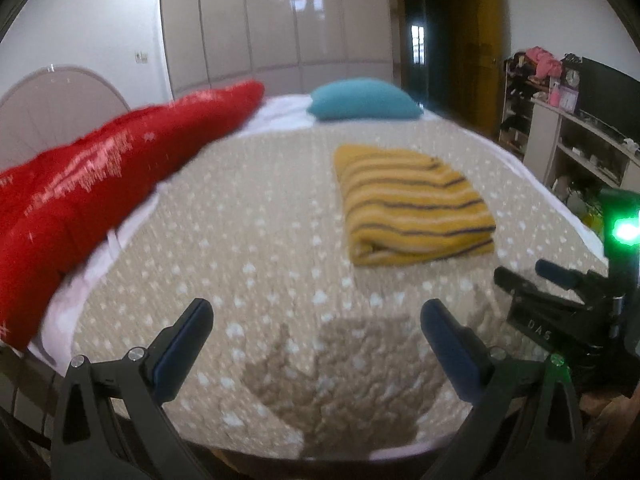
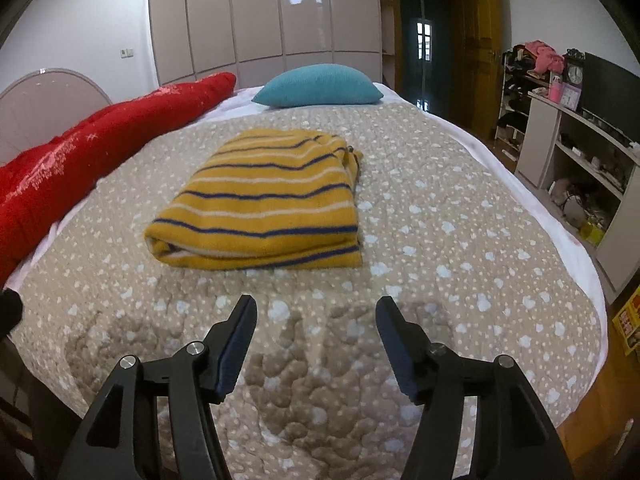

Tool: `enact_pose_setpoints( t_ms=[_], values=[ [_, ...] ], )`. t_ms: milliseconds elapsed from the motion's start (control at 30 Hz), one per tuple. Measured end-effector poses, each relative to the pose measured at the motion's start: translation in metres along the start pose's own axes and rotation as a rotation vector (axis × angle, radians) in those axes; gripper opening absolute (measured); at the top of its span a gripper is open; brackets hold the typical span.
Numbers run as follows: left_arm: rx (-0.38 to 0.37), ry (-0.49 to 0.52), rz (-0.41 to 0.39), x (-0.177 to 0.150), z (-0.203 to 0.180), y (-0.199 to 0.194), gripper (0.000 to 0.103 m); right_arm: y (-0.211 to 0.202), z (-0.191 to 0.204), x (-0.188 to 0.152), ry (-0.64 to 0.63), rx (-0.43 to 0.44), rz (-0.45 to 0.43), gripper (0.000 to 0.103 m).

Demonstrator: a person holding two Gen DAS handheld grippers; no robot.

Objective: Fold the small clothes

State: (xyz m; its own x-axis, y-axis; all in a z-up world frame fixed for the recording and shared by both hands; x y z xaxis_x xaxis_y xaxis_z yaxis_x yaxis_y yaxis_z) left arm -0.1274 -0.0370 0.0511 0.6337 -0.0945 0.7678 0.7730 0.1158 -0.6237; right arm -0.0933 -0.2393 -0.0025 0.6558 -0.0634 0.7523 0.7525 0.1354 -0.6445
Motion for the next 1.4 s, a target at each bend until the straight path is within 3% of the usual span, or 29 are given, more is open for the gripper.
enact_pose_setpoints(
  t_ms=[133, 467, 1400],
  values=[
    [-0.009, -0.014, 0.057, -0.012, -0.002, 0.008, 0.103, 0.001, 0.001, -0.005, -0.017, -0.012, 0.009, 0.068],
    [-0.045, -0.046, 0.097, -0.017, -0.001, 0.013, 0.103, 0.000, 0.007, -0.006, -0.043, -0.017, 0.007, 0.070],
    [-0.060, -0.049, 0.156, -0.026, -0.002, 0.024, 0.103, 0.001, 0.010, -0.007, -0.065, -0.019, 0.009, 0.076]
  ],
)
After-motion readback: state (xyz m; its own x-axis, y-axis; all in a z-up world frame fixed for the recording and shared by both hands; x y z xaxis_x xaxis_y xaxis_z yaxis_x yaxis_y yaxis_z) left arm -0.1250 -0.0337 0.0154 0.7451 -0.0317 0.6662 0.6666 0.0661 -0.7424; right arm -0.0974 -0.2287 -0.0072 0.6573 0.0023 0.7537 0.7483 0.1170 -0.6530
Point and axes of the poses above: each gripper's, at about its wrist camera, not at the fingertips, and y roughly the way its jaws point, z to its left, x to its top, the point moved 8 cm from there along y, roughly the way its jaws point, and after that the axes turned 7 degrees about x, right-handed, at the moved point
